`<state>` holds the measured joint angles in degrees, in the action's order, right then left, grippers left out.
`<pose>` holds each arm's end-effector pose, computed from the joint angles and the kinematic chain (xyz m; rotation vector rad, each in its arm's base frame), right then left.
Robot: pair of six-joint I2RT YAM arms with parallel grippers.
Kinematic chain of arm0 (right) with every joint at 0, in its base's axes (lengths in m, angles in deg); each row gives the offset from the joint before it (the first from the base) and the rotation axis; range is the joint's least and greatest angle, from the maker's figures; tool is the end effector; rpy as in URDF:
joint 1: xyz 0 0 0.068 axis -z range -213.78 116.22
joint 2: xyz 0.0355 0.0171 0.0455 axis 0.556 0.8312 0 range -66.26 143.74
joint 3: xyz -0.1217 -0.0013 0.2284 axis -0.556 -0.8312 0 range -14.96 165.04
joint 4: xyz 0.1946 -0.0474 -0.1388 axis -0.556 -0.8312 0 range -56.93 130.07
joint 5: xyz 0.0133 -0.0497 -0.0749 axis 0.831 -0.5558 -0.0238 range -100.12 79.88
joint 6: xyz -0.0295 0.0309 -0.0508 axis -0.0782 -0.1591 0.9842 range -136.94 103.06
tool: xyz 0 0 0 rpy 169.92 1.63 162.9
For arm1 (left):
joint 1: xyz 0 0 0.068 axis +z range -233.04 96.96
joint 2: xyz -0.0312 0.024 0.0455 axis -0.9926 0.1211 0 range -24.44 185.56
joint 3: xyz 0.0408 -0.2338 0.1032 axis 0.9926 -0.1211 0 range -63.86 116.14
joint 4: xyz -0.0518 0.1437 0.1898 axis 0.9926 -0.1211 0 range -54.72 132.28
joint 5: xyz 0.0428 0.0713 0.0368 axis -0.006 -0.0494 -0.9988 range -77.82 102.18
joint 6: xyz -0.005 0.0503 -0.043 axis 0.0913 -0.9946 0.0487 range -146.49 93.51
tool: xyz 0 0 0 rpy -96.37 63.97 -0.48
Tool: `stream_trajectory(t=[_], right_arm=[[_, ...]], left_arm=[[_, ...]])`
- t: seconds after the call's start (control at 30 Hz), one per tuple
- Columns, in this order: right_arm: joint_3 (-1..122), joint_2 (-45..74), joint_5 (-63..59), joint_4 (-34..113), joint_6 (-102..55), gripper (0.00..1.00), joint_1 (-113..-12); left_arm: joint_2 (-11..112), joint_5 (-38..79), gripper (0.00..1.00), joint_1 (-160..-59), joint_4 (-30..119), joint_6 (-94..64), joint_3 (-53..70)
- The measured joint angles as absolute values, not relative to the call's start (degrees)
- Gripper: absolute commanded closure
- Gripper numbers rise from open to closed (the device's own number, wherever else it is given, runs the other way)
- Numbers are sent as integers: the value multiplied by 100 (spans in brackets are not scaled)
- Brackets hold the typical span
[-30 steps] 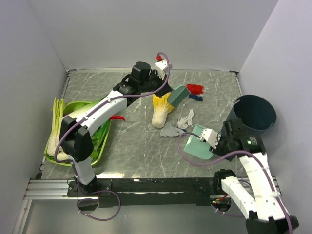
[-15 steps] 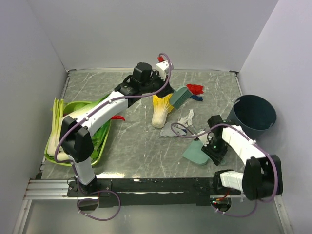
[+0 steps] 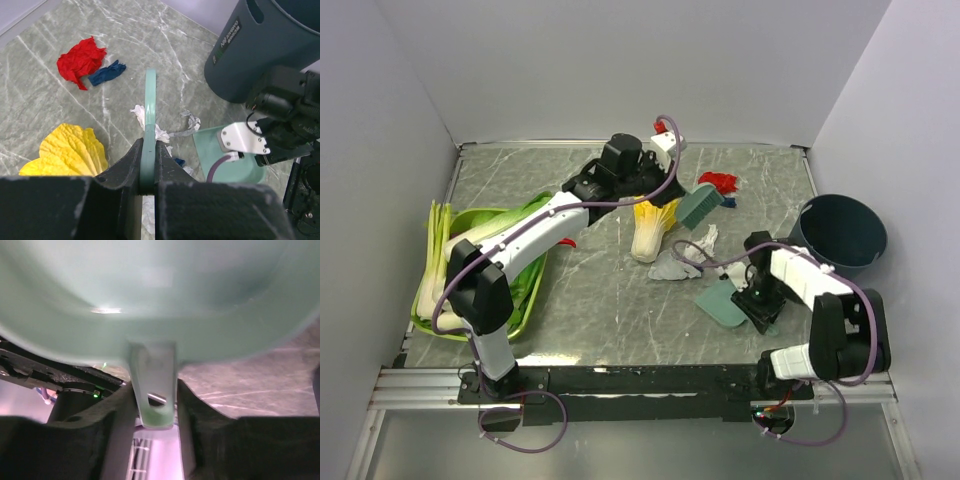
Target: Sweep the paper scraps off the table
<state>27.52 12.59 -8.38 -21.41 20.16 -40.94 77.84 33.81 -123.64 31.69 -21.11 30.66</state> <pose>0.1704 0.0232 0.1473 1.1332 -2.7946 -0.0976 0.3076 -0.2891 0.3476 0.8468 1.7788 -0.8934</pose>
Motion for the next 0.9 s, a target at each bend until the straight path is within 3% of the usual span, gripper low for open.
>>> stream_trajectory(t=[0.1, 0.2, 0.37, 0.5, 0.73, 0.83, 0.9], right_arm=[[2741, 839, -611, -2143, 2176, 30, -3729], [2559, -88, -172, -1933, 2632, 20, -3018], [1790, -1865, 489, -1548, 3642, 15, -2352], [1425, -2394, 764, -1483, 4154, 20, -2343], [1462, -1224, 716, -1306, 4313, 29, -2321], [1484, -903, 642, -1291, 4385, 35, -2269], [1482, -881, 578, -1275, 4477, 47, -2205]], left_arm=[[7784, 3335, 99, -12415, 3169, -2115, 3066], [7784, 3320, 99, -12428, 3169, -2119, 3064], [7782, 3281, 99, -12426, 3167, -2124, 3060], [7782, 3281, 99, -12428, 3164, -2126, 3060], [7782, 3265, 99, -12428, 3136, -2128, 3029], [7782, 3265, 99, -12426, 3127, -2128, 3029], [7787, 3283, 99, -12428, 3143, -2095, 3031]])
